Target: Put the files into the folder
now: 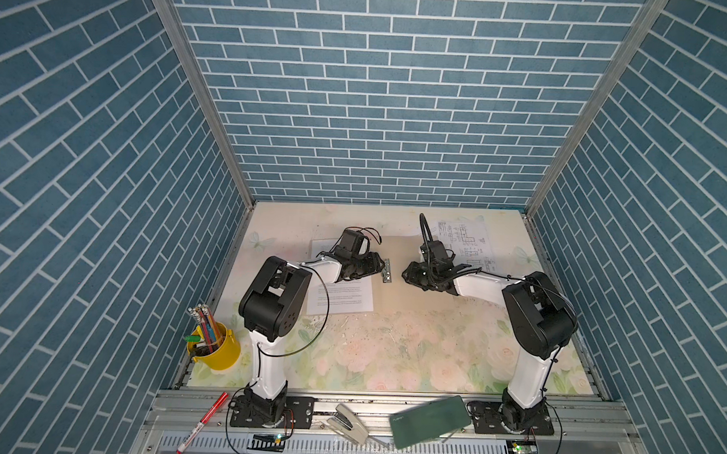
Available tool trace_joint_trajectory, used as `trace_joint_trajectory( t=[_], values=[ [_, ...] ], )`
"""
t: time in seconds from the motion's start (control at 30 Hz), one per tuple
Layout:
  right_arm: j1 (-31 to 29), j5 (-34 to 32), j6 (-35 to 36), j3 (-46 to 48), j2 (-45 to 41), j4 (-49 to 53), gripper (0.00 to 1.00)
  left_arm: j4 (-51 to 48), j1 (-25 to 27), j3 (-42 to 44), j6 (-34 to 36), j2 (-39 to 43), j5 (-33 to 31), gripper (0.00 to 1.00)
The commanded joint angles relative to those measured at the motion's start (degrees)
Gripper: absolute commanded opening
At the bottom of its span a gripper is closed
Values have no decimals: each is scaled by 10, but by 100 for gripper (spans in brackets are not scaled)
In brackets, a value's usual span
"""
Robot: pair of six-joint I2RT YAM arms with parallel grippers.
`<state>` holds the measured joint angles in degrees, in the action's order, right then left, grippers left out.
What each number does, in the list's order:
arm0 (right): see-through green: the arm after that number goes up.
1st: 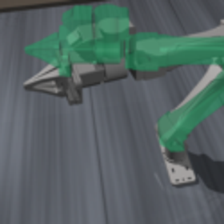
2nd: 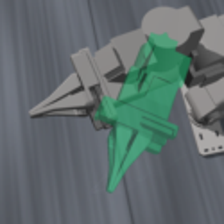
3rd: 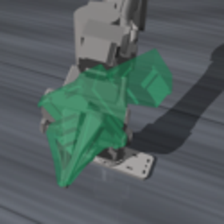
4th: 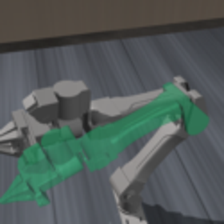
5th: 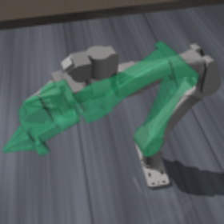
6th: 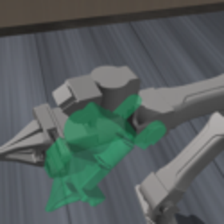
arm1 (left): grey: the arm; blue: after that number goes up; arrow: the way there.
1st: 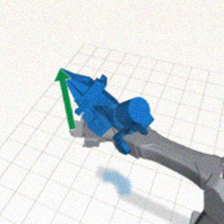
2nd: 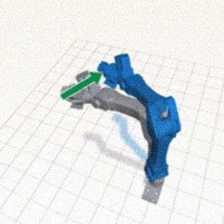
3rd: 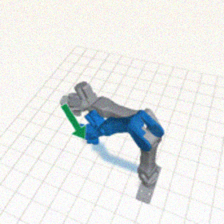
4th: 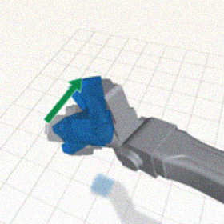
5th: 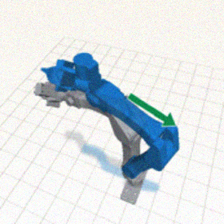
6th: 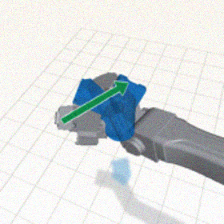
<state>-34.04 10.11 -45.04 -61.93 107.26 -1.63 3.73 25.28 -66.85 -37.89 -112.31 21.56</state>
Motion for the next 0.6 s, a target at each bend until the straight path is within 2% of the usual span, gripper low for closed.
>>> trace_joint_trajectory(
  t=[0.0, 0.13, 0.27, 0.57],
  values=[
    [0, 27, -17, 12, -11, -8, 34, -9, 7, -16, -3, -7, -11, 60],
    [-1, 58, -20, 6, 2, -8, 20, -13, 16, -24, -6, -13, -10, 55],
    [-3, 70, -32, 5, 9, -15, 11, -15, 22, -27, -7, -17, -14, 51],
    [-8, 89, -31, 12, 12, -53, 16, -20, 23, -32, -10, -25, -31, 39]
  ],
)
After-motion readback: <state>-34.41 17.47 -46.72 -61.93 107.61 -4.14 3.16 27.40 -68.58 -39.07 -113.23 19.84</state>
